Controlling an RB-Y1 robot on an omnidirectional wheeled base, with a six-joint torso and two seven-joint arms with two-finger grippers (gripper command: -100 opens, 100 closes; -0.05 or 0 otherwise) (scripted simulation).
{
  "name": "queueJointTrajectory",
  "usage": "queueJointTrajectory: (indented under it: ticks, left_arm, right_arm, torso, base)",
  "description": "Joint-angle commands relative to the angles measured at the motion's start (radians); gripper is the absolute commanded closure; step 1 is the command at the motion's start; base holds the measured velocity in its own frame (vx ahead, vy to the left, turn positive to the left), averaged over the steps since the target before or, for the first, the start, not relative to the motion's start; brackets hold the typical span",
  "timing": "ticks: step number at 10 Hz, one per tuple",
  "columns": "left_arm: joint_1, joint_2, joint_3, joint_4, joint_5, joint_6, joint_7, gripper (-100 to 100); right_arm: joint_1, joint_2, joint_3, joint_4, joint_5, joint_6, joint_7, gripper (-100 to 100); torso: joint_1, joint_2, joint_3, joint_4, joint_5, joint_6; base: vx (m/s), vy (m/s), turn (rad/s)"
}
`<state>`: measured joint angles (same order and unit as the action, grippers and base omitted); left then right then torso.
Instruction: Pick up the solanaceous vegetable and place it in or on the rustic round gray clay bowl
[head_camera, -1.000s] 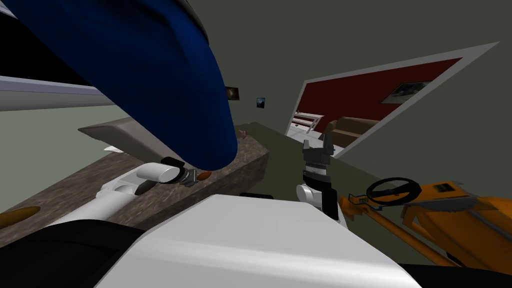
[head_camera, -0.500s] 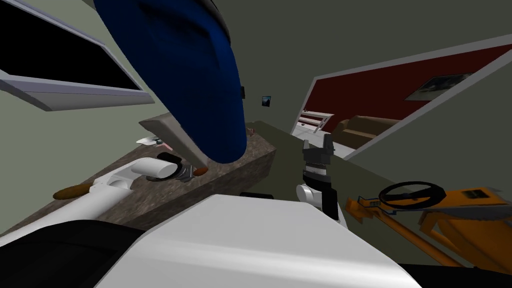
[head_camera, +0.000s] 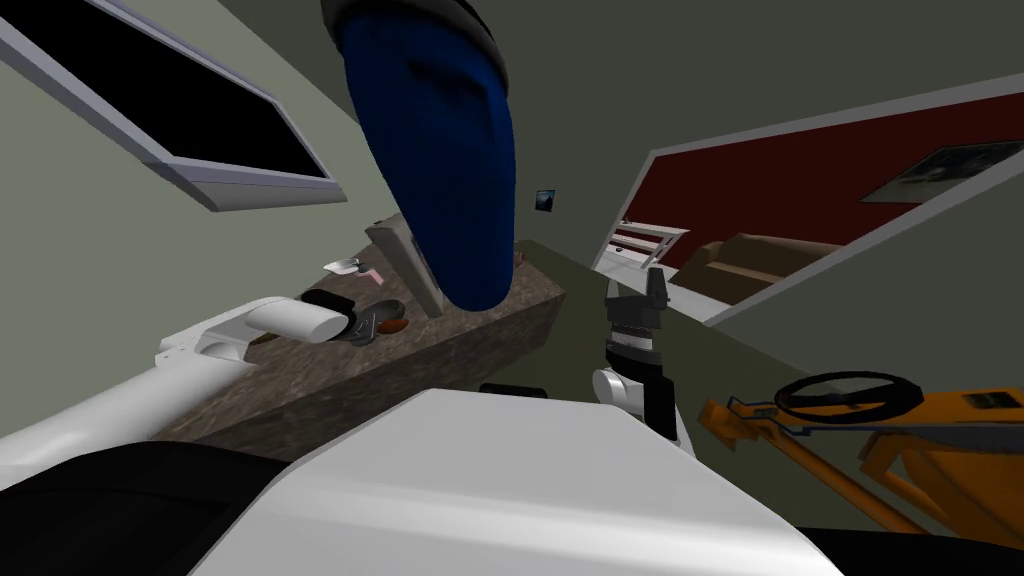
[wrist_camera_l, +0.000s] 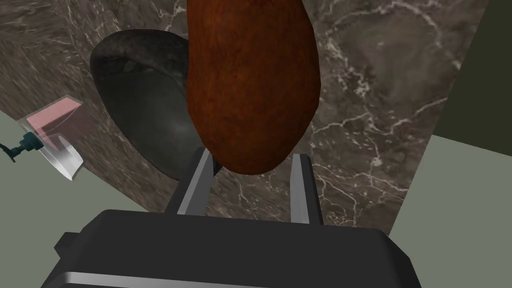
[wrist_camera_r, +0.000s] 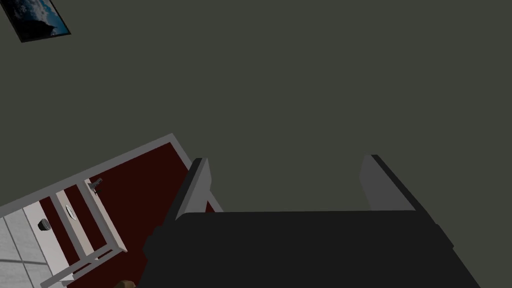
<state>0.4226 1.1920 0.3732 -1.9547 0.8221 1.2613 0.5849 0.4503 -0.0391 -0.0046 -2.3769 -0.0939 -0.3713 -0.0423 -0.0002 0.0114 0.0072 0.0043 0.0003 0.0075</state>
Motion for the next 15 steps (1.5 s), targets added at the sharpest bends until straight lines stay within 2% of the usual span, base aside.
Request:
queueJointTrajectory:
  ticks: [1,6,13,14,15]
  left_arm:
    - [-0.007,0.029,0.024,-0.023,-0.035,-0.010,-0.017,100]
    - [-0.021,0.068,0.035,-0.014,-0.082,-0.071,-0.076,100]
    - [-0.021,0.034,-0.006,0.024,-0.090,-0.187,-0.135,100]
    - [-0.020,0.038,-0.002,0.020,-0.091,-0.175,-0.129,100]
    - [-0.021,0.037,-0.002,0.020,-0.091,-0.179,-0.130,-100]
  right_arm:
    - [0.000,0.000,0.000,0.000,0.000,0.000,0.000,0]
    - [0.000,0.000,0.000,0.000,0.000,0.000,0.000,0]
    - [0.000,0.000,0.000,0.000,0.000,0.000,0.000,0]
    - [0.000,0.000,0.000,0.000,0.000,0.000,0.000,0]
    - [0.001,0.000,0.000,0.000,0.000,0.000,0.000,0]
  torso:
    - [0.000,0.000,0.000,0.000,0.000,0.000]
    - [0.002,-0.008,-0.004,-0.002,0.001,0.003]
    - [0.002,-0.024,-0.014,-0.006,0.001,0.007]
    - [-0.001,-0.023,-0.014,-0.006,0.001,0.007]
    - [-0.008,-0.021,-0.013,-0.005,-0.001,0.004]
  base:
    - [-0.219,0.152,0.105]
    - [-0.121,0.179,-0.041]
    - [0.004,0.205,-0.294]
    - [-0.032,0.026,-0.093]
    - [0.000,0.000,0.000]
